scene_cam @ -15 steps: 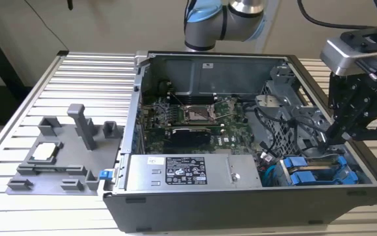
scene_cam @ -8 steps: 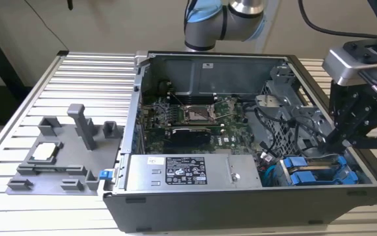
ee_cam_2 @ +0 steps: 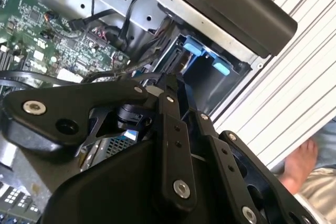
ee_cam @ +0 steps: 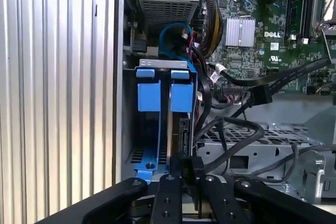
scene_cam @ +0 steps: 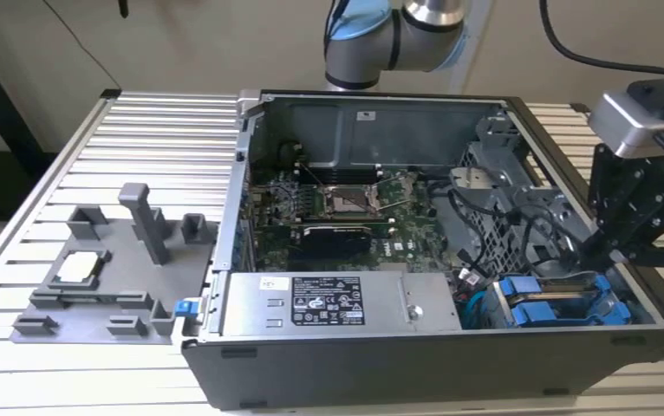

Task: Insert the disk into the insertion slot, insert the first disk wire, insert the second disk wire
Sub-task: 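Insert the first disk wire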

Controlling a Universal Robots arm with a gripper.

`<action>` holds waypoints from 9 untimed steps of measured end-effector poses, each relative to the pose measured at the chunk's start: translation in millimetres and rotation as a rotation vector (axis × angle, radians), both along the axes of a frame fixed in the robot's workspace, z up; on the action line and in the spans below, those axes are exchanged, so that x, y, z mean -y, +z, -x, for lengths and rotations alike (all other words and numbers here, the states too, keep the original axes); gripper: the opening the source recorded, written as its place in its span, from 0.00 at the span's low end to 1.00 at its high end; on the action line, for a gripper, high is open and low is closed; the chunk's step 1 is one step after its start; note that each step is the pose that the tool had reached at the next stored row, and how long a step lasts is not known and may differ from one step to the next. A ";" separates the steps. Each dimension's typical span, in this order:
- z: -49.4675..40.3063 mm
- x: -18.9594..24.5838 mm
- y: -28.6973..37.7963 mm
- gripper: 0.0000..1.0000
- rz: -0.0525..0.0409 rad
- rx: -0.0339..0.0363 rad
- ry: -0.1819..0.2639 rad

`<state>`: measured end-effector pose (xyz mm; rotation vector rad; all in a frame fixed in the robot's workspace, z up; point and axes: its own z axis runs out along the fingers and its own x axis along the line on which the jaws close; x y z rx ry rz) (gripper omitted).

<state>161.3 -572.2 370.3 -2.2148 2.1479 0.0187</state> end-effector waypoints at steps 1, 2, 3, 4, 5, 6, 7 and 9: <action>-0.8 0.0 -0.8 0.19 -0.0076 0.0000 -0.002; -1.1 0.0 -2.0 0.19 -0.0125 0.0000 -0.005; -1.1 0.0 -3.4 0.19 -0.0140 0.0001 -0.011; -1.2 0.0 -4.8 0.19 -0.0139 0.0002 -0.020; -1.2 0.0 -6.4 0.19 -0.0140 0.0002 -0.029; -1.2 0.0 -7.9 0.19 -0.0140 0.0003 -0.038; -1.2 0.0 -9.5 0.19 -0.0139 0.0003 -0.048; -1.2 0.0 -12.8 0.19 -0.0139 0.0003 -0.066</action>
